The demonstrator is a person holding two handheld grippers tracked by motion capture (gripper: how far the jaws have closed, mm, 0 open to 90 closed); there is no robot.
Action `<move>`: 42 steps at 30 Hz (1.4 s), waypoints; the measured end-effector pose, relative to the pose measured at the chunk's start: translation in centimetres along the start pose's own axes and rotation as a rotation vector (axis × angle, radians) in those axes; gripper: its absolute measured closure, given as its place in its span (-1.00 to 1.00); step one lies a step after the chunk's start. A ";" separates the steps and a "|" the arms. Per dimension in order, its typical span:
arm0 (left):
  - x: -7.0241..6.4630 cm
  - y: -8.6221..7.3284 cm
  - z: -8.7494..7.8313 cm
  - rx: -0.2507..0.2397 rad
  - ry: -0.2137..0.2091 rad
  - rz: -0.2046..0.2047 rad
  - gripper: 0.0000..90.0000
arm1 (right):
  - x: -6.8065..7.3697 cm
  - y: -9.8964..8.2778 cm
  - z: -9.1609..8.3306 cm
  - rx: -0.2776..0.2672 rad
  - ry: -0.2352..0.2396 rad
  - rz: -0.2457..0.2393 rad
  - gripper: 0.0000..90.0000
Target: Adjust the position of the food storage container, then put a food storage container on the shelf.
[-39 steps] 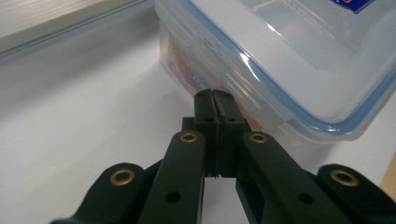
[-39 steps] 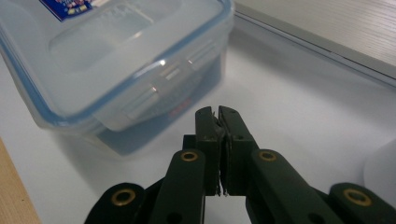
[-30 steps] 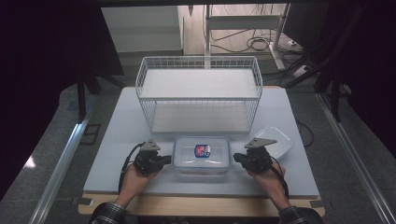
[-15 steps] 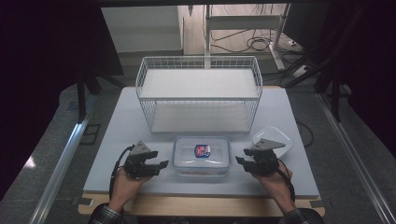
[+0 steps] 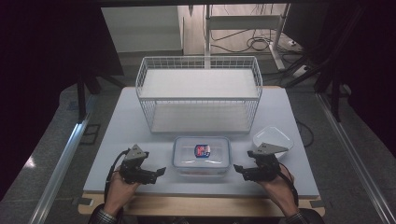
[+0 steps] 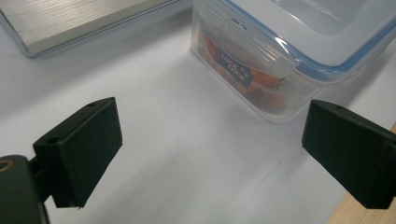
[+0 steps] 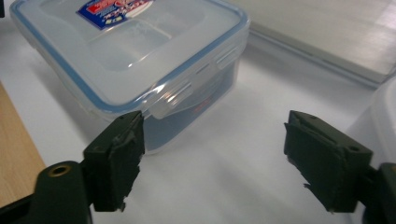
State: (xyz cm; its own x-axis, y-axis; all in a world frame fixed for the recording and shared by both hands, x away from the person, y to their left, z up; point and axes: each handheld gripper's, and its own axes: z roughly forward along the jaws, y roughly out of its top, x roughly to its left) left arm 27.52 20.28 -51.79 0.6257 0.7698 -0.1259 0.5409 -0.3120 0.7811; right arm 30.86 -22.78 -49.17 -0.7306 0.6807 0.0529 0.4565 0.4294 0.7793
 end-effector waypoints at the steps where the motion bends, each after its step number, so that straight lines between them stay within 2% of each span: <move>1: 0.0 0.0 0.0 -0.003 0.000 0.001 -0.89 | 0.0 0.0 0.1 0.003 0.003 0.000 -0.58; 4: 0.3 -0.1 0.0 -0.029 -0.010 0.007 -0.91 | -0.1 -0.1 0.2 0.003 0.012 0.000 -0.65; 5: 0.5 -0.1 0.0 -0.049 -0.019 -0.004 -0.92 | -0.1 0.0 0.1 -0.007 0.015 0.000 -0.69; 8: 0.9 -0.1 0.0 -0.060 -0.025 -0.025 -0.92 | -0.2 0.1 0.0 -0.018 0.021 0.001 -0.70; 10: 1.0 0.0 0.0 -0.041 -0.022 -0.034 -0.92 | -0.2 0.1 0.1 -0.023 0.026 0.009 -0.74; 12: 0.9 0.0 0.1 -0.027 -0.012 -0.031 -0.92 | -0.2 0.1 0.1 -0.021 0.028 0.010 -0.74; 14: 0.7 0.3 0.3 0.011 -0.001 -0.026 -0.93 | 0.1 0.4 0.2 -0.019 0.019 0.009 -0.76; 17: 0.4 0.7 0.2 0.031 0.010 -0.011 -0.95 | 0.3 0.7 0.1 -0.011 0.010 0.011 -0.84; 21: 0.4 1.2 0.0 0.011 -0.005 -0.015 -0.97 | 0.5 1.0 0.2 -0.008 0.031 0.032 -0.91; 22: 0.5 1.7 -0.2 -0.008 -0.031 -0.033 -0.96 | 0.6 1.3 0.2 -0.006 0.045 0.061 -0.92; 24: 0.5 1.9 -0.2 -0.011 -0.034 -0.035 -0.93 | 0.7 1.4 0.3 0.004 0.047 0.063 -0.91; 25: 0.5 2.5 -0.2 -0.012 -0.037 -0.028 -0.92 | 0.7 1.8 0.2 0.028 0.046 0.070 -0.81; 27: 0.5 2.7 -0.2 -0.011 -0.040 -0.026 -0.90 | 0.6 2.1 0.2 0.037 0.053 0.089 -0.75; 30: 0.6 3.8 0.4 0.014 -0.036 -0.007 -0.87 | 0.3 2.4 0.5 0.052 0.057 0.103 -0.69; 34: 0.9 4.4 1.2 0.025 -0.057 -0.024 -0.85 | 0.0 2.8 1.3 0.066 0.072 0.103 -0.67; 37: 1.4 5.1 2.7 0.054 -0.119 -0.055 -0.88 | -0.3 3.5 2.5 0.091 0.099 0.110 -0.65; 39: 1.4 5.2 3.5 0.082 -0.149 -0.060 -0.90 | -0.7 3.8 3.1 0.100 0.135 0.140 -0.65; 40: 1.4 5.2 3.5 0.082 -0.149 -0.060 -0.90 | -0.9 3.9 3.4 0.107 0.152 0.160 -0.65; 41: 1.5 5.3 4.3 0.096 -0.205 -0.075 -0.93 | -1.1 4.0 3.7 0.112 0.171 0.179 -0.65; 42: 1.6 5.4 4.6 0.107 -0.239 -0.090 -0.93 | -1.3 4.0 3.9 0.120 0.191 0.204 -0.65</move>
State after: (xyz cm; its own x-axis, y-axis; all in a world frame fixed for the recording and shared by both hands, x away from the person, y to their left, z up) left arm 34.06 17.31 -50.63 0.6808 0.6475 -0.3425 0.6484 -0.3151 0.6930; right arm 35.65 -19.65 -48.57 -0.6946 0.6412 0.3260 0.6521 0.3701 0.6616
